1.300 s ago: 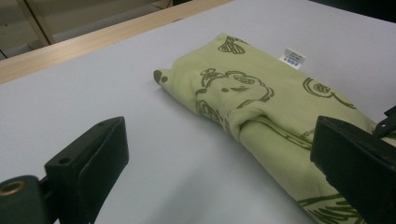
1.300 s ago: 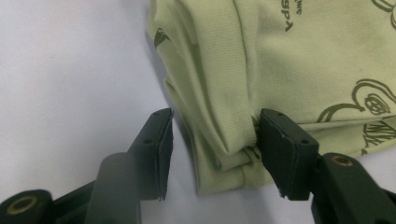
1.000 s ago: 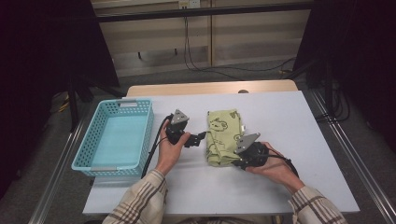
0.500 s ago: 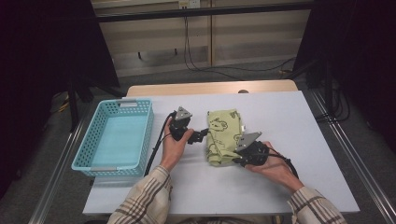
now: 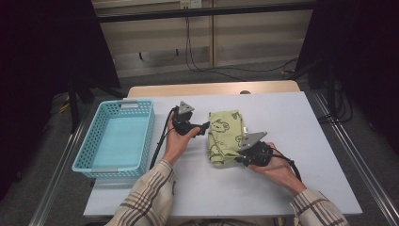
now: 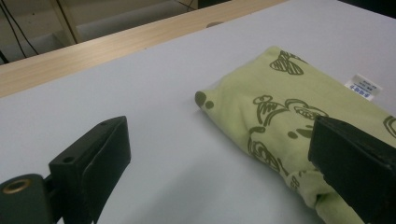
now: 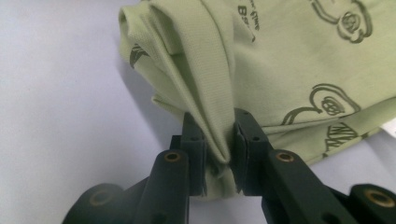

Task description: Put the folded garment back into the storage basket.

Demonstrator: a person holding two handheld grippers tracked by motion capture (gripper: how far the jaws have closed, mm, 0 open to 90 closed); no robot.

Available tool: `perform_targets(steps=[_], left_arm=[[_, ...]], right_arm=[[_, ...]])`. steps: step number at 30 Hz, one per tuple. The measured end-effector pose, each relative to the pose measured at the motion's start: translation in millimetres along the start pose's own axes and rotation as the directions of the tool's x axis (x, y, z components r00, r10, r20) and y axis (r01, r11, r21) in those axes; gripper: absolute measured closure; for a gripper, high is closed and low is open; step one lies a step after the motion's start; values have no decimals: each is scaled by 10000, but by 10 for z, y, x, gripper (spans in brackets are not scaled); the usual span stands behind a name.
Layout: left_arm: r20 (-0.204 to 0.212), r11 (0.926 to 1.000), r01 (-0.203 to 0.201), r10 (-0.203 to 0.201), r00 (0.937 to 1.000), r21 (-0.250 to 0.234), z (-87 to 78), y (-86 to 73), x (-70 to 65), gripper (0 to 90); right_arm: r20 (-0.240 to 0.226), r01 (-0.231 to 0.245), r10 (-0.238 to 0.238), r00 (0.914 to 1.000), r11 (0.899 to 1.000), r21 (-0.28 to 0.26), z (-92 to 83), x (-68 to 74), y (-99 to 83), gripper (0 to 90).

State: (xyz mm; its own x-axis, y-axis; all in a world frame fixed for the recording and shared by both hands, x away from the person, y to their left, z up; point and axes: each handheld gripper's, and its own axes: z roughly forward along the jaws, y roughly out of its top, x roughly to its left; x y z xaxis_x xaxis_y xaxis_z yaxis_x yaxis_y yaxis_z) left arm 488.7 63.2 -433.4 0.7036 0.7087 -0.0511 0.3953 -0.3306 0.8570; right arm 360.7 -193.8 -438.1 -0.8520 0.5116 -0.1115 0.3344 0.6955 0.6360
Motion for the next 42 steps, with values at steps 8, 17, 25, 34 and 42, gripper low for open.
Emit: perform_targets(steps=[8,17,25,34,42], left_arm=[[-719,9984,-395,423,9965,394,189,90,31,65],[-827,9991,20,16,9966,434,485,114,-29,139],[-297,9976,261,-243,9993,634,577,195,-18,238],[-520,9904,754,-698,9962,1162,735,141,-73,316],[-417,9808,1369,-1323,9903,1391,781,94,-39,323]], right_arm=[[-41,-16,16,10000,10000,-12,28,-2,-13,762],[-44,-153,153,9999,9999,24,30,2,-13,759],[89,-168,168,9998,9999,17,29,-8,-15,758],[-55,-238,238,9997,9997,21,31,-3,-17,757],[-64,-306,306,9995,9995,-7,32,1,-22,754]])
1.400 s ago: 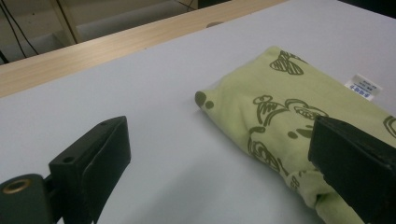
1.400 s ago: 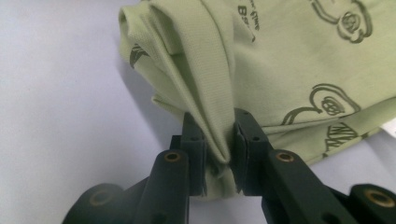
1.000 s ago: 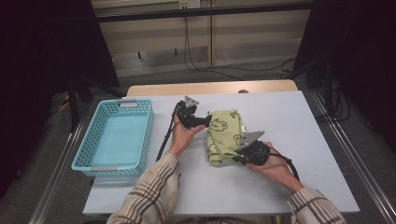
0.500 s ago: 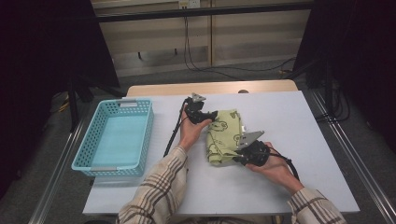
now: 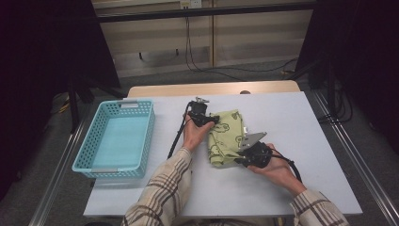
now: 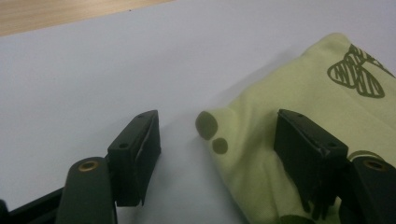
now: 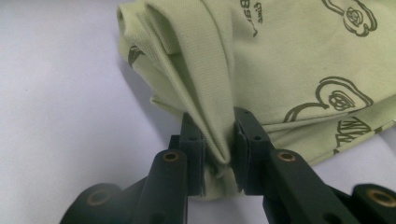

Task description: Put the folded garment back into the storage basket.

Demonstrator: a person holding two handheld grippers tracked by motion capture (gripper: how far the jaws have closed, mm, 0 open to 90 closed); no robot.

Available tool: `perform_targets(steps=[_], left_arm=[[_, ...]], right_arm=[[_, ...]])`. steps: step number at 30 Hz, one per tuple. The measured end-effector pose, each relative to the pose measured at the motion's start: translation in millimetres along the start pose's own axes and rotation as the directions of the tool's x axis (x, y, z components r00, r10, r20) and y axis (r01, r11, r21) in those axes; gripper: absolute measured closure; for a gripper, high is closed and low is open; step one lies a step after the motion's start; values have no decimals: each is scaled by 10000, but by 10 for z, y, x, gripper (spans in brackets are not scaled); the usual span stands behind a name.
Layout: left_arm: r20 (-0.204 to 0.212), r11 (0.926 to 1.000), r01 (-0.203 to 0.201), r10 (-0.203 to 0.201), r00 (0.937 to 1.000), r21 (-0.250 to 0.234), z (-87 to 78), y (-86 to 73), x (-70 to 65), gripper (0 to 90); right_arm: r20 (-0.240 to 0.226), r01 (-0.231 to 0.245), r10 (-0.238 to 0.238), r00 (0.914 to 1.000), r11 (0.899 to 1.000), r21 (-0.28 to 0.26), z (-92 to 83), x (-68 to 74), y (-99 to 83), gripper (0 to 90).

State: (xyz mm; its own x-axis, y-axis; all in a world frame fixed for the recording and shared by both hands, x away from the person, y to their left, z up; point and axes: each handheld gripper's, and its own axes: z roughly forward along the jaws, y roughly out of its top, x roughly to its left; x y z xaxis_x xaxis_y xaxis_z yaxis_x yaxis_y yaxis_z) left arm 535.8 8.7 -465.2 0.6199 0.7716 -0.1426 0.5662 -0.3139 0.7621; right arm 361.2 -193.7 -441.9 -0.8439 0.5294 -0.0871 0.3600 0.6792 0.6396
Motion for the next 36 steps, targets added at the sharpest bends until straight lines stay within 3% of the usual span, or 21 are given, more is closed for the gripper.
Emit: perform_targets(steps=[9,11,12,13,16,17,19,20,24,27,30,33,36], left_arm=[[605,10000,-42,42,9982,-6,6,-1,7,463],[857,9999,-93,81,9963,143,-5,2,17,602],[1088,9997,94,-116,9940,205,-4,1,12,602],[1106,9992,350,-369,9932,189,-3,4,2,654],[1104,9994,217,-248,9936,286,-32,16,3,733],[1003,9998,9,-32,9950,220,-39,21,-3,767],[818,9998,171,-181,9965,130,-48,32,-38,798],[768,9998,12,-26,9970,182,-52,37,-50,804],[826,9998,203,-210,9964,93,-76,52,-52,817],[728,10000,-49,48,9973,14,-116,80,-73,819],[829,9994,116,-89,9965,-317,-138,89,-70,820],[843,9991,233,-204,9962,-345,-151,85,-100,820],[801,9991,-39,72,9968,-412,-164,95,-99,820]], right_arm=[[-1,-19,19,10000,10000,42,-1,-2,5,754],[18,9,-10,10000,10000,58,-2,-5,5,754],[-2,-13,13,10000,10000,42,-2,-2,5,756],[9,25,-25,10000,10000,14,0,-1,6,757],[60,6,-6,10000,10000,1,-7,3,4,759],[19,-86,86,10000,10000,-31,-9,5,1,759],[31,-91,92,10000,9999,-73,-17,5,-4,760],[84,-76,77,9999,9999,-85,-20,1,-5,760],[153,4,-1,9999,9999,-163,-38,8,-3,762],[131,-50,52,9999,9998,-204,-44,7,-5,763],[118,-70,73,9999,9997,-254,-58,14,-6,764],[176,-51,59,9998,9991,-422,-89,11,-7,765],[265,-19,33,9996,9986,-521,-118,18,-15,765]])
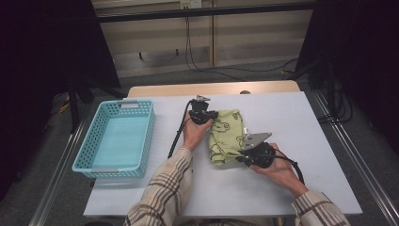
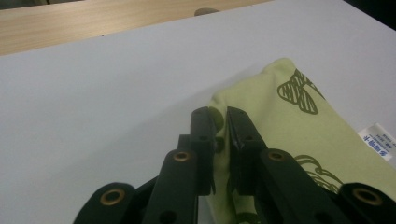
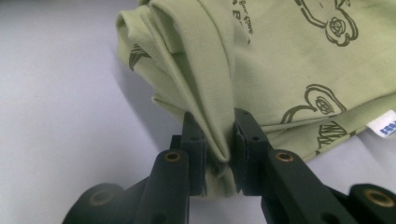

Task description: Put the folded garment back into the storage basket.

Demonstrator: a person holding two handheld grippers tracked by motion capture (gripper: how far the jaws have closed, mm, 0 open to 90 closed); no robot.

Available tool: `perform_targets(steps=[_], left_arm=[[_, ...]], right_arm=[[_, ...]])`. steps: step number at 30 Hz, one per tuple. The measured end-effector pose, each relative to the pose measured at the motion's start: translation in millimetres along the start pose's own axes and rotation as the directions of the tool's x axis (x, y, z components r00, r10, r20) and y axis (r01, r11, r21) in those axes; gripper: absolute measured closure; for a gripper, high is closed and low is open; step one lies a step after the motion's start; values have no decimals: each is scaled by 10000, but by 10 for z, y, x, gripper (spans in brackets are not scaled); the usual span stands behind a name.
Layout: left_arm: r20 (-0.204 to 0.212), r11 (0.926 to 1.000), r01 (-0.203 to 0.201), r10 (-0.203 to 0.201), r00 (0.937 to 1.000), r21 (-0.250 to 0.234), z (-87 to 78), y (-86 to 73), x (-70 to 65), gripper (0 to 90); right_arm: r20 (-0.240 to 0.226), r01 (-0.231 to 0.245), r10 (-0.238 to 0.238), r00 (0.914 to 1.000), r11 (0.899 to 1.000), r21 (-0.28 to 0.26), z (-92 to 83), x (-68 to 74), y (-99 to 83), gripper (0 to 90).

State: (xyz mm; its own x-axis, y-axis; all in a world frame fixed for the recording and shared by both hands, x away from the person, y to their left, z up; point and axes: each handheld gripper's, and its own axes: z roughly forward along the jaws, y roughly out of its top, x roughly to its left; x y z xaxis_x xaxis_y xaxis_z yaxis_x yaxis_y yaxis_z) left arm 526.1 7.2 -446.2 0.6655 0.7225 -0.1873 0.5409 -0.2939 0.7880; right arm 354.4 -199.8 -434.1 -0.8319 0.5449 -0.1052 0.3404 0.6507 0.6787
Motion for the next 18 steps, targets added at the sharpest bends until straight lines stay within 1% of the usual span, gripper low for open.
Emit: perform_targets(steps=[2,3,4,5,6,7,8,9,11,12,13,16,17,18], left_arm=[[-41,10000,-67,67,10000,-9,-5,4,-15,820],[-47,10000,-74,74,10000,-32,-9,3,-19,820],[-45,10000,-52,52,10000,-19,-10,1,-20,820],[-54,10000,54,-55,10000,-43,-8,-2,-29,820],[-33,9999,98,-99,9999,-133,-15,-1,-40,820],[-32,10000,-75,75,10000,-54,-28,11,-35,821],[-50,9997,-83,82,10000,-211,-30,15,-44,821],[-19,9997,-102,101,9999,-225,-46,24,-46,820],[-9,9995,-167,167,9999,-280,-69,44,-54,820],[17,9994,-130,131,9999,-324,-85,52,-55,820],[-17,9992,-139,138,9999,-363,-102,59,-54,820],[-30,9987,-25,23,10000,-512,-157,54,-46,820],[-86,9990,-175,171,9998,-414,-175,53,-40,820],[-83,9990,-97,93,9999,-445,-182,53,-45,821]], right_arm=[[15,85,-85,10000,9999,-104,-17,-7,-3,766],[19,44,-43,10000,9999,-150,-26,-4,-2,766],[50,82,-81,10000,9997,-250,-33,-3,-3,766],[91,89,-86,9999,9996,-273,-44,3,-3,767],[146,34,-30,9999,9996,-275,-54,16,-1,767],[115,117,-112,9999,9991,-409,-58,31,7,767],[115,117,-112,9999,9991,-409,-58,31,7,767],[201,266,-257,9995,9987,-438,-61,33,10,767],[225,215,-203,9995,9984,-514,-72,53,15,768],[335,278,-261,9991,9983,-516,-81,59,18,768],[306,328,-309,9991,9975,-625,-88,65,20,768],[428,238,-198,9989,9953,-943,-102,80,10,768],[363,194,-155,9992,9939,-1084,-103,88,12,768],[379,223,-181,9991,9933,-1133,-111,91,14,768]])
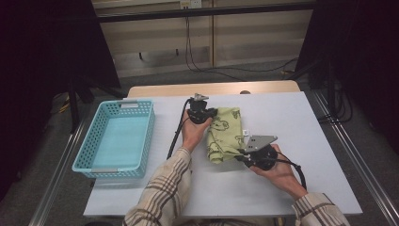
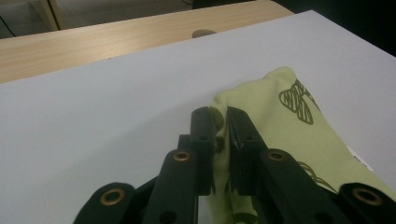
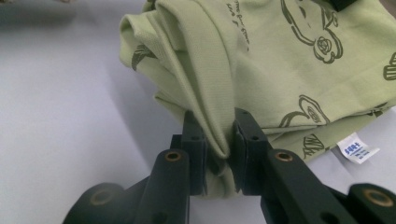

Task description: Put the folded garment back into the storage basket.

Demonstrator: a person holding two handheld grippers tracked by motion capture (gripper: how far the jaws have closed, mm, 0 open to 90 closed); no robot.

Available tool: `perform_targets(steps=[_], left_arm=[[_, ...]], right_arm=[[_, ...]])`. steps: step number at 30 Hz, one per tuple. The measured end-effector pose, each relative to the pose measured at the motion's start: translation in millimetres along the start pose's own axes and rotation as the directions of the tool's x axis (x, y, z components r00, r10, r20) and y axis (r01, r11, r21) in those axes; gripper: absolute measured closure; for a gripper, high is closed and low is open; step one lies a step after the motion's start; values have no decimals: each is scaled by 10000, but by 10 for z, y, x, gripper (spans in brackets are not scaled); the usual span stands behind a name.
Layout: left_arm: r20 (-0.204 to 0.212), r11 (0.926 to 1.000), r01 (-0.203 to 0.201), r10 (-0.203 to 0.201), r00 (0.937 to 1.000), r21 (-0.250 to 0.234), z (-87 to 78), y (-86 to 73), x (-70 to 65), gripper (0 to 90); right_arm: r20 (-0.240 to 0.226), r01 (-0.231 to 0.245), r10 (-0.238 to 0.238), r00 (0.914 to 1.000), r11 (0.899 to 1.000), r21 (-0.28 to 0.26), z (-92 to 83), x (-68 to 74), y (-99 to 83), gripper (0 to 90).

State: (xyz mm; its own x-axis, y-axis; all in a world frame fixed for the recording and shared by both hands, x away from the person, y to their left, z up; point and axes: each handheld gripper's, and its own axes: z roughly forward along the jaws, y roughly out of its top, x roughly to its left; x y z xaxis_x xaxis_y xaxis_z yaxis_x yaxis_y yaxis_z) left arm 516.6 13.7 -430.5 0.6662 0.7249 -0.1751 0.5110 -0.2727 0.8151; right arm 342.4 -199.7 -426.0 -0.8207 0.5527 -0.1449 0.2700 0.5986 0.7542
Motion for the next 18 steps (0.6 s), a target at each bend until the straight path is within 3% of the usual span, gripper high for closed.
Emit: perform_targets(steps=[8,9,10,12,13,18], left_arm=[[11,9995,-192,192,9998,-240,-121,61,-38,820],[48,9978,-663,663,9978,20,-165,75,-12,820],[29,9991,-274,275,9996,-313,-155,75,-42,821],[-7,9978,-665,665,9978,-77,-203,101,-28,821],[3,9988,-343,343,9994,-363,-194,102,-54,821],[90,9977,-596,599,9982,-310,-253,124,-43,822]], right_arm=[[-497,-305,290,9983,9991,-305,-14,22,17,768],[-563,-301,282,9980,9990,-332,-12,29,20,767],[-648,-341,312,9974,9984,-443,-8,31,23,767],[-710,-440,406,9966,9979,-468,-12,41,36,767],[-834,-571,520,9952,9966,-599,-12,42,44,767],[-899,-656,598,9942,9958,-633,-20,48,61,767]])
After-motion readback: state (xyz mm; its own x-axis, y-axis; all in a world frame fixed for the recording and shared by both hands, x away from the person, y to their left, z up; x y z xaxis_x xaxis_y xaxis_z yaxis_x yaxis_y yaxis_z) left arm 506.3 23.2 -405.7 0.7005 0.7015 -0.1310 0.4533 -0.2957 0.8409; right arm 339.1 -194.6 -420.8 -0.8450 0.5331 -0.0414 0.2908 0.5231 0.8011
